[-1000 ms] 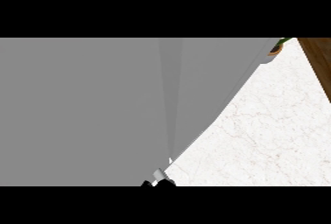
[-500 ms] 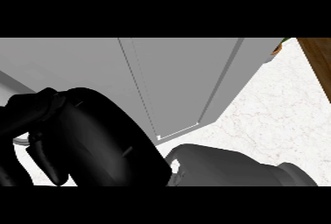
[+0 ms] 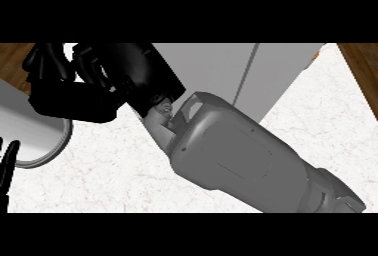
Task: Pick up the wine, place it into the cabinet and close the cabinet
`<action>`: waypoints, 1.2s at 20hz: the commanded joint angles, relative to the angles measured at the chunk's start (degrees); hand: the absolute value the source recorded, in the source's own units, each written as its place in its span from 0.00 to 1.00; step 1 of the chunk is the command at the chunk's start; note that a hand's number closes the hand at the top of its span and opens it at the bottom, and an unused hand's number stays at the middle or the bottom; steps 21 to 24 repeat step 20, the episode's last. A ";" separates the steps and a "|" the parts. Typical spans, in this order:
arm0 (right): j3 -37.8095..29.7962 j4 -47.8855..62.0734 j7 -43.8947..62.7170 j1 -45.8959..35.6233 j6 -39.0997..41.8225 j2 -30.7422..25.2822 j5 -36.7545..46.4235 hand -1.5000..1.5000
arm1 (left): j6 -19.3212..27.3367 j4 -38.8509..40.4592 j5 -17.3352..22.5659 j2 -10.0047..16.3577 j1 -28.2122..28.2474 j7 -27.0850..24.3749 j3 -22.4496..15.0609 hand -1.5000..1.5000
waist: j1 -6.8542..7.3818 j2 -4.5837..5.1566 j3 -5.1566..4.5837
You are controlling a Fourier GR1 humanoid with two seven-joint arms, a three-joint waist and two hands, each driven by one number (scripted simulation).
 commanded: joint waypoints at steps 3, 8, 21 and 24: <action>-6.76 13.47 -8.39 -2.25 6.09 0.20 -1.17 1.00 | 0.24 -2.62 -2.37 -1.26 1.65 0.98 0.36 0.00 | 0.32 0.06 0.04; -9.75 19.56 -12.65 -3.83 9.49 -1.03 -0.33 1.00 | -1.85 1.67 -0.96 -1.54 -1.40 2.54 2.36 0.00 | 0.16 0.34 0.00; -10.26 22.36 -16.60 -2.85 13.62 -6.27 1.89 1.00 | 1.43 -0.42 -1.95 -2.13 -5.05 6.08 2.07 0.00 | -0.30 0.57 0.05; -10.26 22.36 -16.60 -2.85 13.62 -6.27 1.89 1.00 | 1.43 -0.42 -1.95 -2.13 -5.05 6.08 2.07 0.00 | -0.30 0.57 0.05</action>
